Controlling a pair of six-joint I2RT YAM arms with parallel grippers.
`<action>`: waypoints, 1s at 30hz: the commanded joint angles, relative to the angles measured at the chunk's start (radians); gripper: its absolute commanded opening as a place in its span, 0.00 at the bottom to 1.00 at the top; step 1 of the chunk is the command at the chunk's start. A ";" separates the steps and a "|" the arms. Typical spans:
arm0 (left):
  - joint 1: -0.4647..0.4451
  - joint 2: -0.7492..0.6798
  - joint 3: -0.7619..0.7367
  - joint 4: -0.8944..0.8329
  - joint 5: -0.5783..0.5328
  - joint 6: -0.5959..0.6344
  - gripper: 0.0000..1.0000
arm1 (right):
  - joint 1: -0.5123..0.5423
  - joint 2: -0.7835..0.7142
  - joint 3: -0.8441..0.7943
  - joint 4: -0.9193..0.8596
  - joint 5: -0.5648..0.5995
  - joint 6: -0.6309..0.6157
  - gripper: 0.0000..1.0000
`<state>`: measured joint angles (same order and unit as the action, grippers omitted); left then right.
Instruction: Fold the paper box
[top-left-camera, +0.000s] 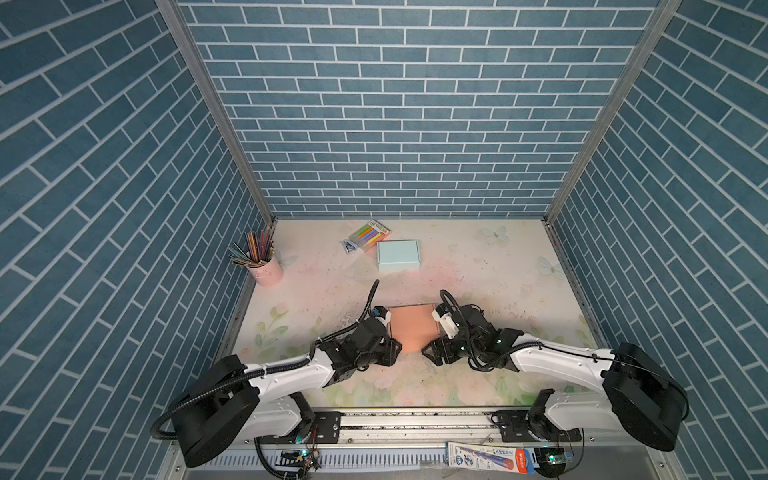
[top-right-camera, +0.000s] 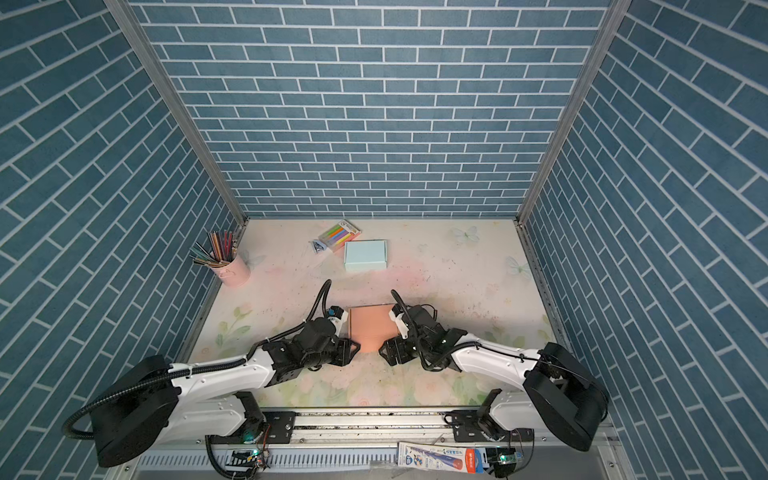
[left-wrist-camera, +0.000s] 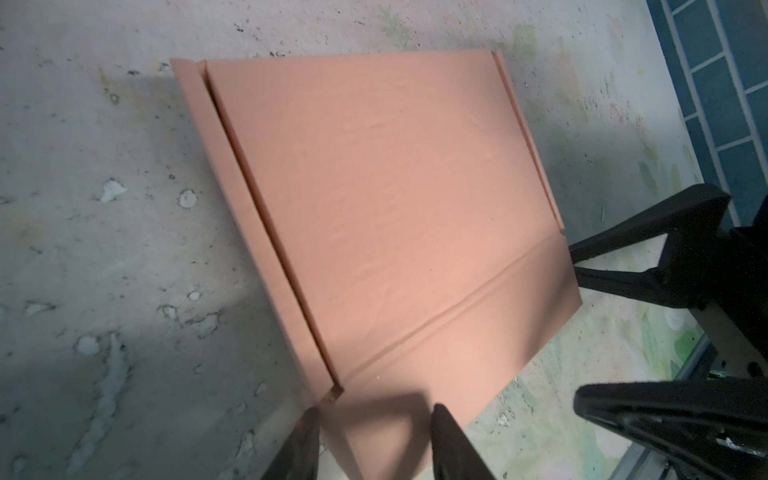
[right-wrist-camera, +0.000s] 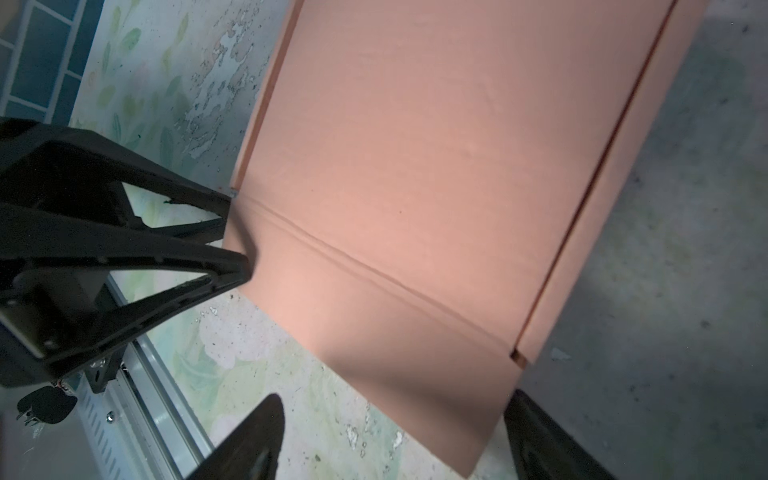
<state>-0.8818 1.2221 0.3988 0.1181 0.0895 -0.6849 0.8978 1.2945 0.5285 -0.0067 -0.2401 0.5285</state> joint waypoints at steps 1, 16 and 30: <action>-0.006 0.005 -0.005 -0.001 -0.018 -0.005 0.42 | 0.007 0.017 0.001 0.012 0.013 0.022 0.83; -0.002 0.038 0.008 0.006 -0.026 0.004 0.39 | 0.007 0.050 0.017 0.014 0.025 0.008 0.82; 0.011 0.057 0.006 0.027 -0.030 0.010 0.36 | 0.005 0.084 0.030 0.022 0.046 -0.008 0.82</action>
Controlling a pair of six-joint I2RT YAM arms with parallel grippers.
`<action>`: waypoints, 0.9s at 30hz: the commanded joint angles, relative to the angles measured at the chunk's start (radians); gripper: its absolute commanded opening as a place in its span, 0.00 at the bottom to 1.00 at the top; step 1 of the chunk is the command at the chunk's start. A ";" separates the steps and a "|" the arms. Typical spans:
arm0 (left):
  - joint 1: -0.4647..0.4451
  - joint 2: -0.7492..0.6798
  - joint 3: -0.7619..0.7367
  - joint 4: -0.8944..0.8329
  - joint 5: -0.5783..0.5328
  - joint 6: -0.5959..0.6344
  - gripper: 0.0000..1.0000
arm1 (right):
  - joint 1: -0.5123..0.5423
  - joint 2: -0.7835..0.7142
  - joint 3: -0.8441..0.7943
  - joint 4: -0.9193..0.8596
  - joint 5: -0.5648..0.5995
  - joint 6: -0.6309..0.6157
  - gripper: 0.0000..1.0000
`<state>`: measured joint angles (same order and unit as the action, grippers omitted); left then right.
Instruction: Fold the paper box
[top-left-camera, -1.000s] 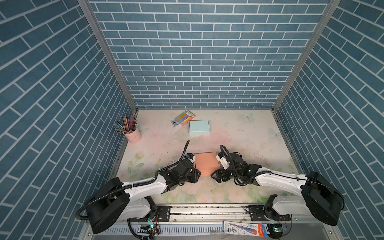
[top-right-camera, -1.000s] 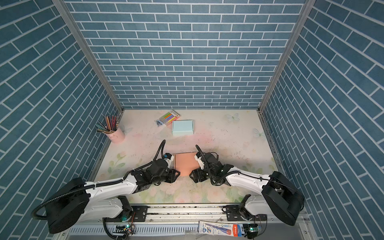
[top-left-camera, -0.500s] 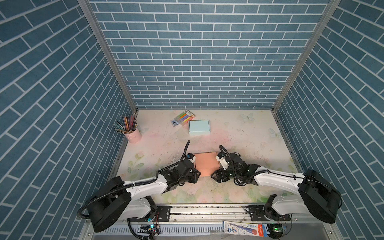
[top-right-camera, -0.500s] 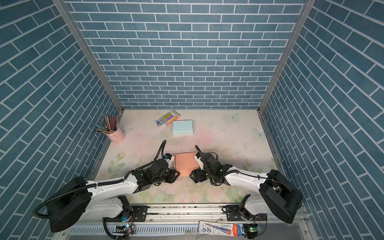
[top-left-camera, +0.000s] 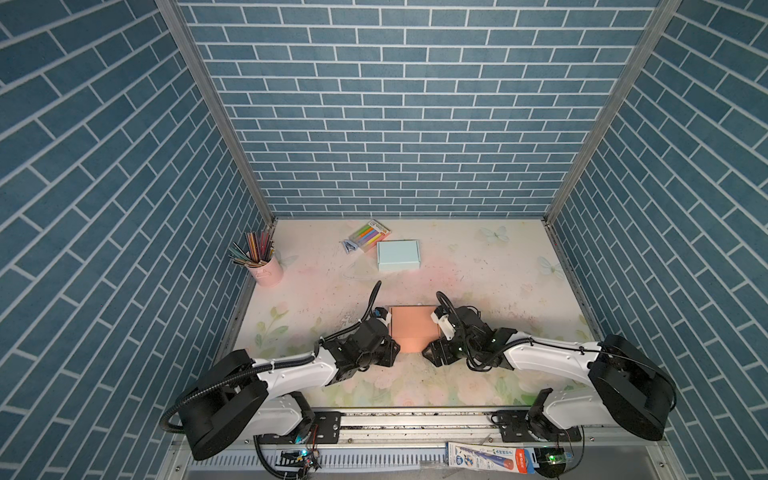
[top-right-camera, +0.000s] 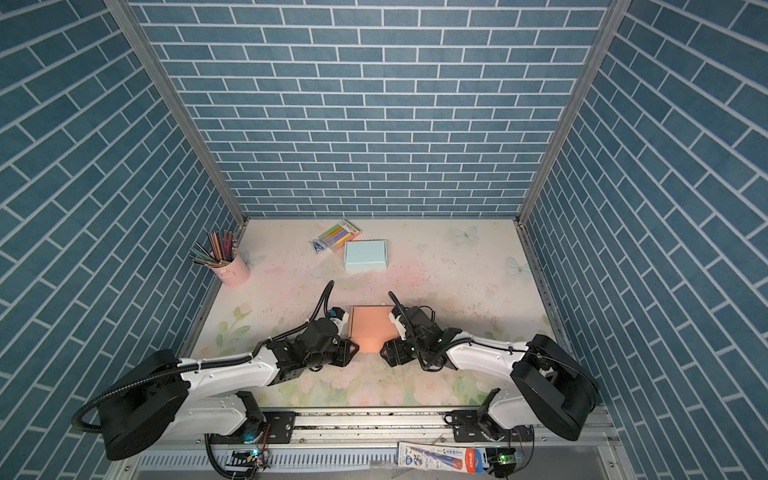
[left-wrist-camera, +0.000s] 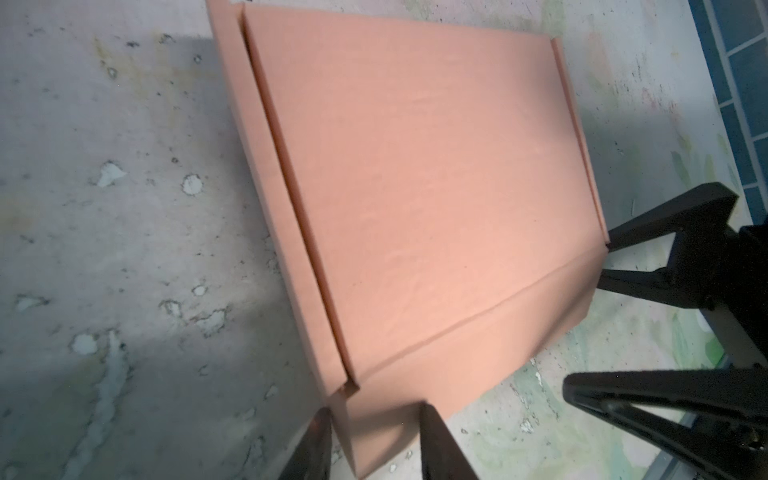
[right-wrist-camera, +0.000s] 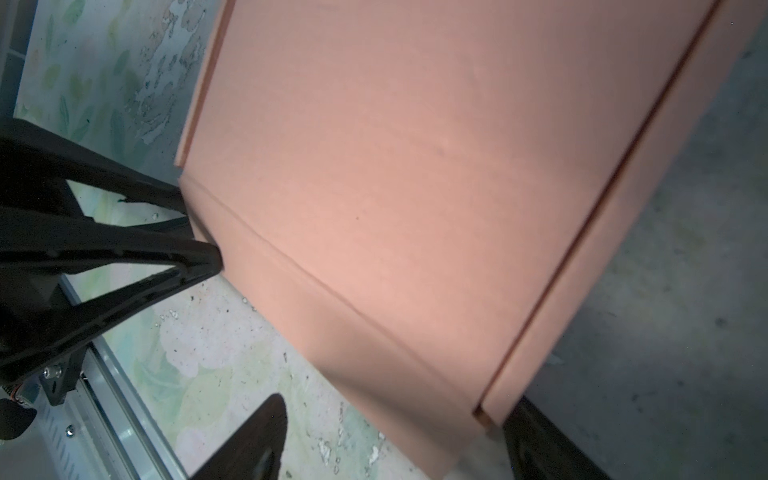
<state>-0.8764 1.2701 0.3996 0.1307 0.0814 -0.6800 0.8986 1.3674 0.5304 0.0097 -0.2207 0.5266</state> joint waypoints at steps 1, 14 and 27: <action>0.008 0.011 0.003 0.018 -0.023 0.005 0.36 | 0.004 0.013 0.030 0.006 0.031 -0.008 0.82; 0.017 0.034 -0.009 0.061 -0.045 -0.006 0.34 | 0.003 0.010 0.022 0.010 0.068 -0.025 0.80; 0.035 0.076 0.002 0.109 -0.060 -0.001 0.34 | 0.002 0.027 -0.004 0.034 0.098 -0.033 0.79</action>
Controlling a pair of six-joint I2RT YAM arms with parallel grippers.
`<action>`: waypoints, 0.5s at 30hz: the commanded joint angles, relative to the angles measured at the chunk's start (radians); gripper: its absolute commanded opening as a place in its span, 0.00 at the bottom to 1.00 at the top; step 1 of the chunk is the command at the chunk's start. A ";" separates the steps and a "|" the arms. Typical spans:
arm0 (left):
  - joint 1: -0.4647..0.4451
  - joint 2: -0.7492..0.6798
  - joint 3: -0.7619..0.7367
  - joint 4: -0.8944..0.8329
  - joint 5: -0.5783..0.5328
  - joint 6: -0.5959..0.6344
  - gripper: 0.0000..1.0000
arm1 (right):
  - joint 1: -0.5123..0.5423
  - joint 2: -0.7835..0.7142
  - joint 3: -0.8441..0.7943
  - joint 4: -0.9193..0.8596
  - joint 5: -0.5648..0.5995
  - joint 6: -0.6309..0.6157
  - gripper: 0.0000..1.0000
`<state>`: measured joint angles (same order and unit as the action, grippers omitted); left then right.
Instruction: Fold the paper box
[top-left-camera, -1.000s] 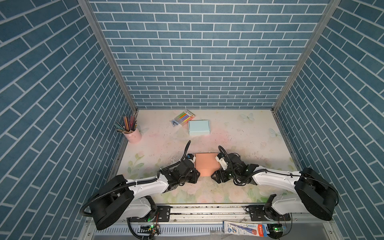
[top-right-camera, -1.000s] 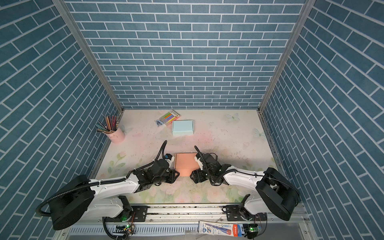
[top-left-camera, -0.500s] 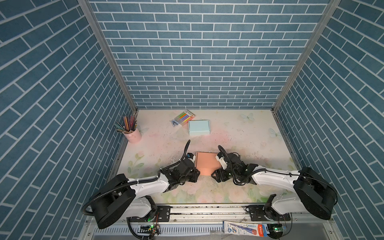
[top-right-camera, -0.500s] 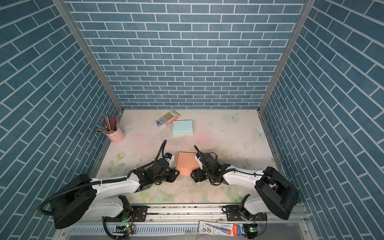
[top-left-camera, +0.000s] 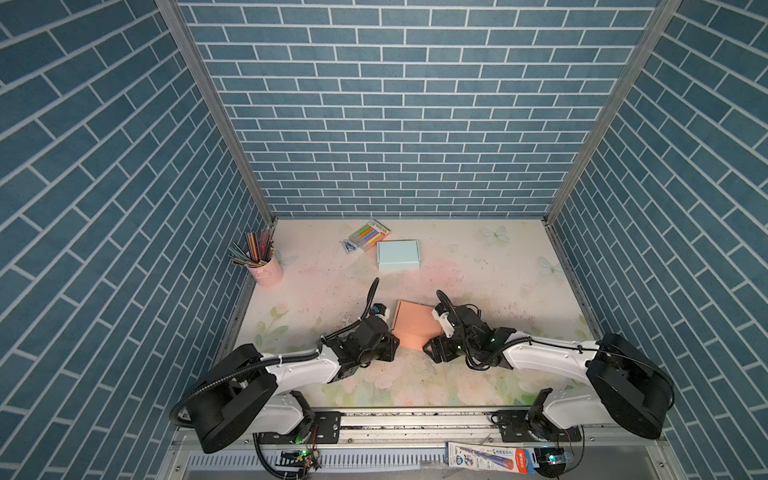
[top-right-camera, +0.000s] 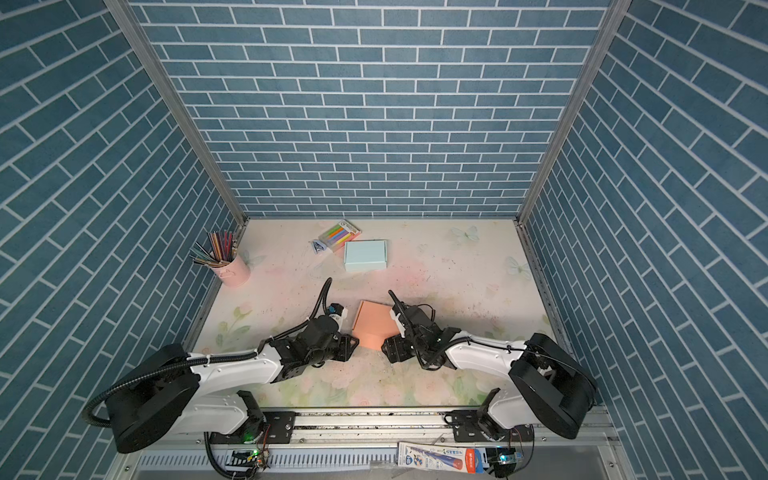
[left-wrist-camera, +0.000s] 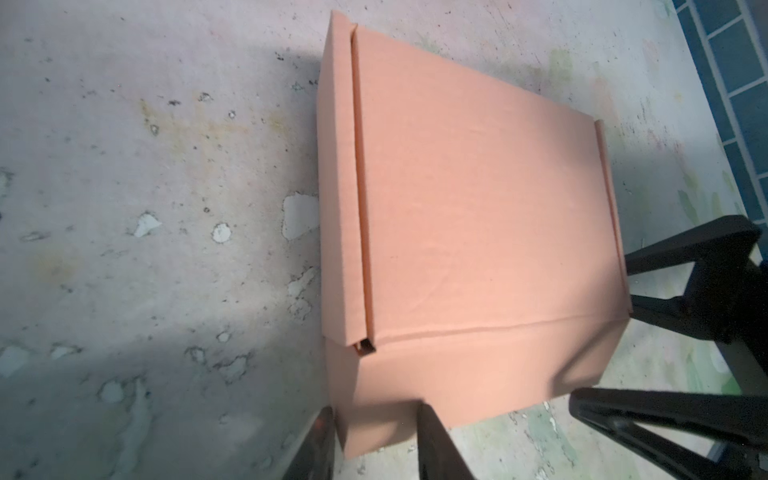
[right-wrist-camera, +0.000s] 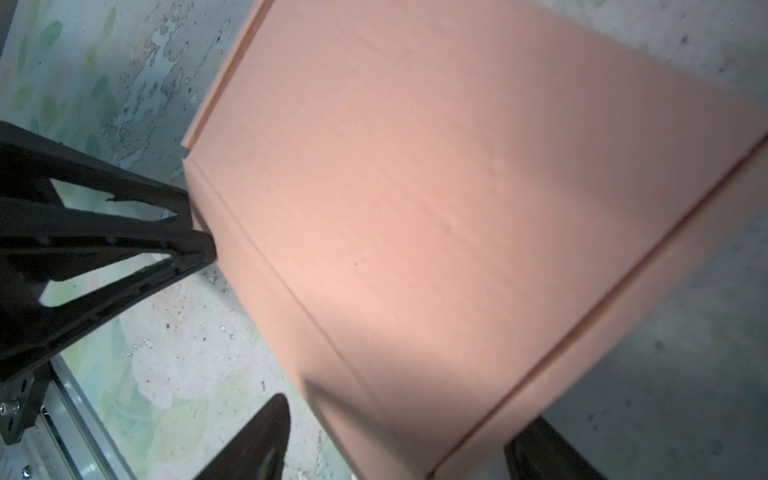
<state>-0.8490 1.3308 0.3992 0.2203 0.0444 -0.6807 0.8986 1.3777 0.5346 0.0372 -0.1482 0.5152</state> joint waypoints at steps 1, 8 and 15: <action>0.010 0.021 0.006 0.023 -0.023 0.001 0.34 | 0.002 0.023 -0.009 0.007 0.028 -0.024 0.79; 0.015 0.047 0.007 0.056 -0.027 0.002 0.33 | 0.001 0.053 -0.005 0.007 0.039 -0.030 0.79; 0.019 0.048 -0.009 0.061 -0.019 0.001 0.33 | 0.001 0.036 -0.010 -0.001 0.043 -0.026 0.77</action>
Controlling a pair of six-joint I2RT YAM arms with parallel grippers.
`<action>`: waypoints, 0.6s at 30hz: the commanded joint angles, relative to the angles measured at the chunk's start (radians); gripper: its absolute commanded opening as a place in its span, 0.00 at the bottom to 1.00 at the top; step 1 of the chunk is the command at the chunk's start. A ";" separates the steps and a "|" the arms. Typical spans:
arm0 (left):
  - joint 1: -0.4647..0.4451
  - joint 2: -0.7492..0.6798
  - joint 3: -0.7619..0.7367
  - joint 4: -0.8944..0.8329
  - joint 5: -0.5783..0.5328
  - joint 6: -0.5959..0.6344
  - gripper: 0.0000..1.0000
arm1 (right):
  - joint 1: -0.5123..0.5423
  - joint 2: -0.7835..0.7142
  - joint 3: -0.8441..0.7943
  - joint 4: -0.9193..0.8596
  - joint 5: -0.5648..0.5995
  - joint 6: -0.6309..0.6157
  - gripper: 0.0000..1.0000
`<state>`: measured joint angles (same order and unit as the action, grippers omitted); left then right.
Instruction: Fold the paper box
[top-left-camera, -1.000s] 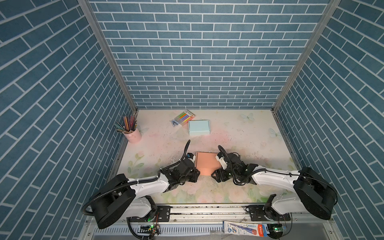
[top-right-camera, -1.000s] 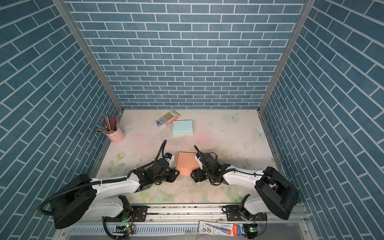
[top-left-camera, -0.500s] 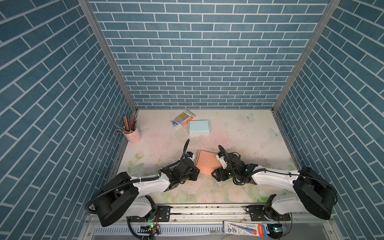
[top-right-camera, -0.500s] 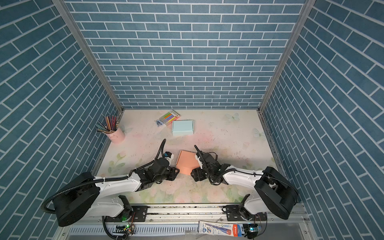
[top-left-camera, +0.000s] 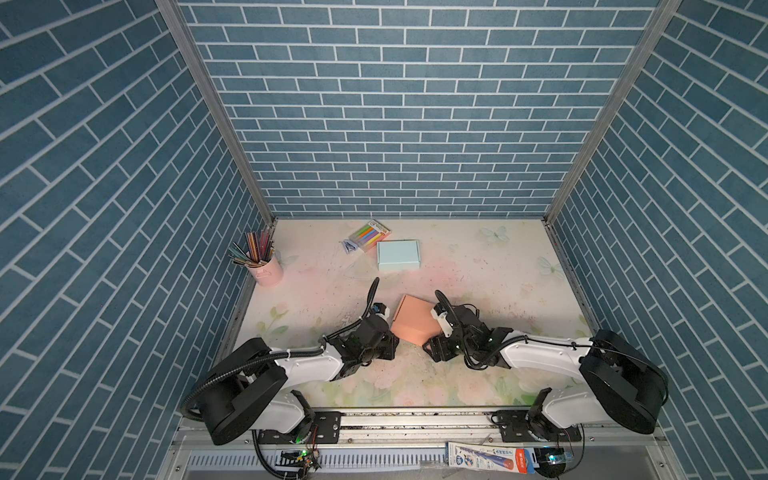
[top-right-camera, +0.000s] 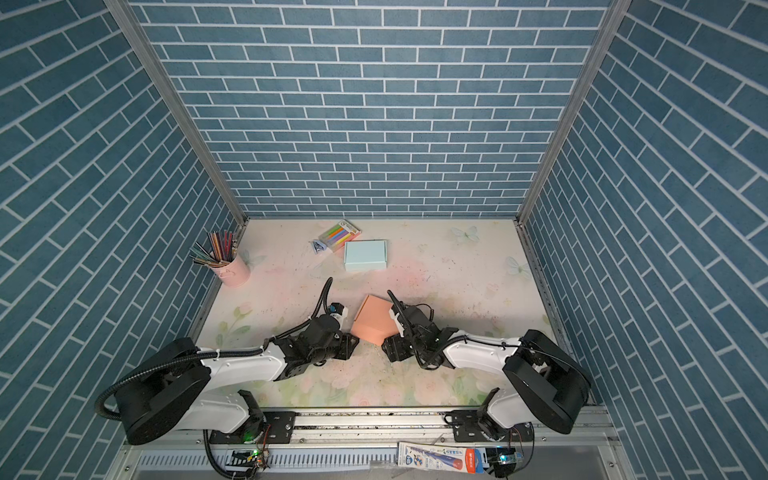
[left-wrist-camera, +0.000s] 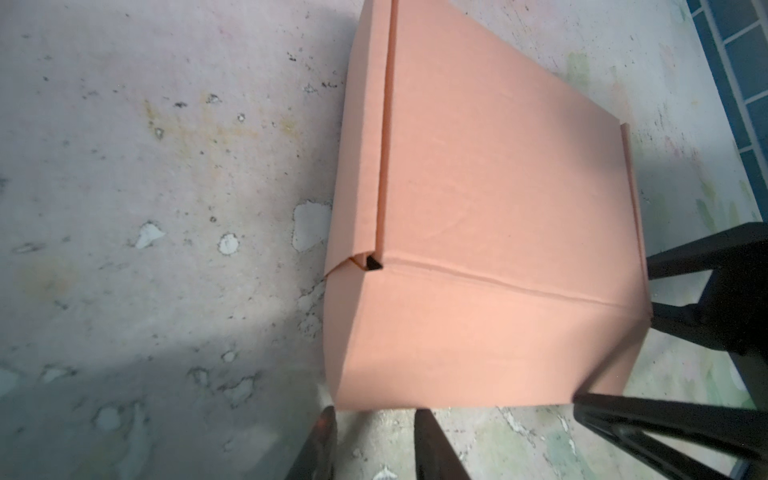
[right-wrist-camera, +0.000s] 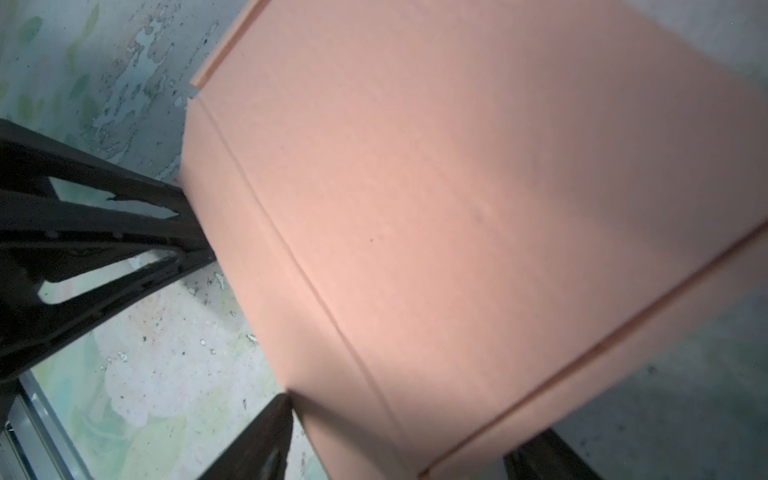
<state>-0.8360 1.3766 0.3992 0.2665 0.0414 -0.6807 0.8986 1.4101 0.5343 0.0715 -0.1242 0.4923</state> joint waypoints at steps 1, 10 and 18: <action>0.005 -0.007 -0.016 0.005 -0.016 0.001 0.33 | 0.001 -0.004 -0.010 -0.039 0.018 -0.002 0.77; 0.040 -0.211 -0.050 -0.217 0.014 0.054 0.35 | 0.003 -0.137 -0.042 -0.109 0.013 0.022 0.87; 0.044 -0.350 0.039 -0.343 0.053 0.087 0.33 | 0.000 -0.230 0.057 -0.271 0.099 0.016 0.87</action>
<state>-0.7898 1.0416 0.3882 -0.0128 0.0765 -0.6155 0.8986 1.2209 0.5381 -0.1234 -0.0814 0.4976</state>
